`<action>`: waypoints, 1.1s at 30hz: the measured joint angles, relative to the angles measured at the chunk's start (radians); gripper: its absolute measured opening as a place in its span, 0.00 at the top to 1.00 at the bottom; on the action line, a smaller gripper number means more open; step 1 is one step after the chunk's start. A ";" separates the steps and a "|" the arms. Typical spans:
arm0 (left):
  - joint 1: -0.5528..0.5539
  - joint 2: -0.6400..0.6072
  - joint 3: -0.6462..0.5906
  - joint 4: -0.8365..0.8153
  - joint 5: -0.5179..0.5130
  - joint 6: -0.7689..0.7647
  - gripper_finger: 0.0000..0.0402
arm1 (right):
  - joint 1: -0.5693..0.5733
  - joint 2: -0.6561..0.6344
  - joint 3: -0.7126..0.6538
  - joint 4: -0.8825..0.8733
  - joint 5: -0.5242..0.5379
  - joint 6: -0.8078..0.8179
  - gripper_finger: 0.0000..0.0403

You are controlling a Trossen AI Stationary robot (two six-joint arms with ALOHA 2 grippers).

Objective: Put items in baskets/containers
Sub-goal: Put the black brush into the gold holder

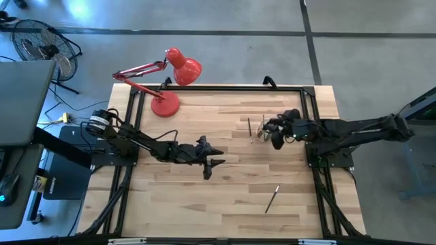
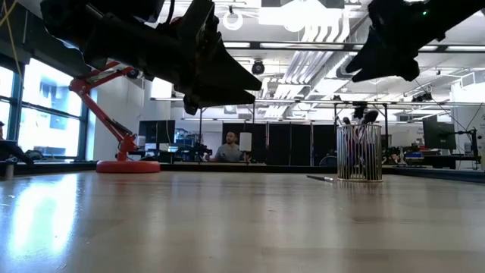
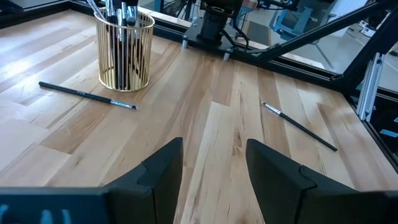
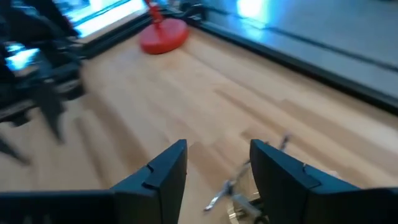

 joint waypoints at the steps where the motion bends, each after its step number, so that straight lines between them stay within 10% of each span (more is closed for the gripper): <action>1: 0.000 0.000 0.000 0.000 0.000 0.000 0.57 | 0.000 -0.005 0.000 0.000 -0.020 0.004 0.60; 16: 0.000 0.000 0.000 -0.005 0.029 0.000 0.57 | 0.318 0.239 0.001 0.283 -0.087 -0.053 0.97; 33: 0.000 0.000 0.000 -0.022 0.029 0.000 0.57 | 0.597 0.513 0.012 -0.054 -0.320 0.727 1.00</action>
